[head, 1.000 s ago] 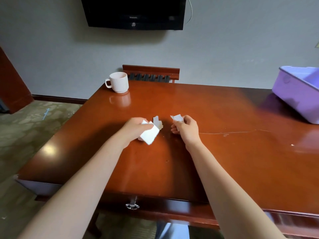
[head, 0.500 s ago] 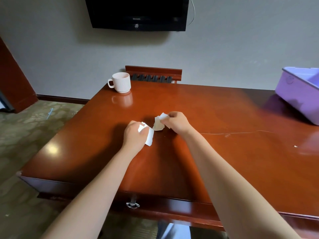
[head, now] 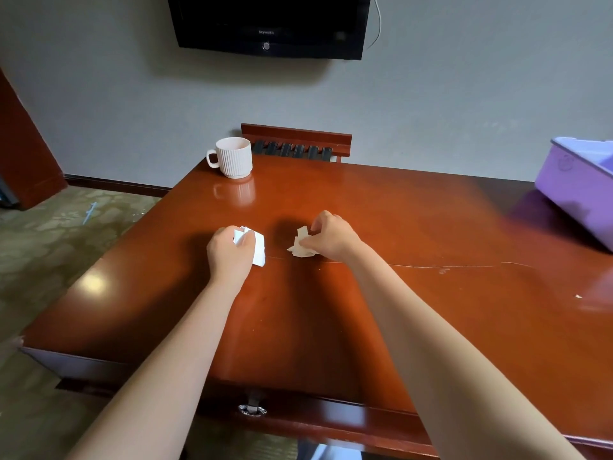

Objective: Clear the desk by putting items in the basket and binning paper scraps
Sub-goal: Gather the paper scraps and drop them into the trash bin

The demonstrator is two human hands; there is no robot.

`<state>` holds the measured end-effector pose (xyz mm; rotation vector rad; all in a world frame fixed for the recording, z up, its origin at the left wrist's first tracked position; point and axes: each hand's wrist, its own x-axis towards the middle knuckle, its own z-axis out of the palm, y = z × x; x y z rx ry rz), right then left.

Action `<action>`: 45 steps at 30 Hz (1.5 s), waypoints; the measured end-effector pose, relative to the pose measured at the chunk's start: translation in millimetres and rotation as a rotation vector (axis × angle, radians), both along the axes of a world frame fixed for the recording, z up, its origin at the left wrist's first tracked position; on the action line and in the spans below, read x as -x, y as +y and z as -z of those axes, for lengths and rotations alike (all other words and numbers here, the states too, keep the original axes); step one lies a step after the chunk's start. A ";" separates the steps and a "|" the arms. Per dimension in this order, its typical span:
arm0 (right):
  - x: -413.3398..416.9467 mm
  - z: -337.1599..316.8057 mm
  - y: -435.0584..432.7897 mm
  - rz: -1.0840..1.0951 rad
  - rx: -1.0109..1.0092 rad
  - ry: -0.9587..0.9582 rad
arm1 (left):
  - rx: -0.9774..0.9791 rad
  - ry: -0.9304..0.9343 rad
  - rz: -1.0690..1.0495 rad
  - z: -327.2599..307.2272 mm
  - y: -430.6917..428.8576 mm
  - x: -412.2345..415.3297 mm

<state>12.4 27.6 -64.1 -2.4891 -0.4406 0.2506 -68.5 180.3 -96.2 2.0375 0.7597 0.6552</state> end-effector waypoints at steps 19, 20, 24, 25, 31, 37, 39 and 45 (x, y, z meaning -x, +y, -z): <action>33.3 18.7 -1.0 0.051 -0.125 -0.026 | -0.063 -0.014 0.049 -3.9 -8.9 6.9; 35.0 19.3 -6.0 0.071 -0.243 -0.009 | -0.052 -0.018 0.057 -5.0 -9.9 8.1; 42.7 15.6 -33.1 0.240 -0.690 0.054 | 0.055 -0.050 0.087 -7.7 -20.5 12.0; 43.1 14.3 -41.6 0.272 -0.758 0.073 | 0.105 -0.059 0.094 -8.7 -27.1 13.0; 59.0 4.5 -107.2 0.328 -0.898 0.114 | 0.349 -0.142 0.220 -27.4 -104.7 17.6; 88.9 -0.5 -196.2 0.499 -0.960 -0.003 | 0.351 -0.160 0.418 -41.9 -217.7 23.8; 103.4 -1.8 -232.4 0.566 -0.989 -0.059 | 0.374 -0.159 0.511 -42.8 -256.8 28.2; 152.7 6.7 -350.3 0.812 -1.117 -0.186 | 0.443 -0.102 0.811 -32.6 -371.2 49.4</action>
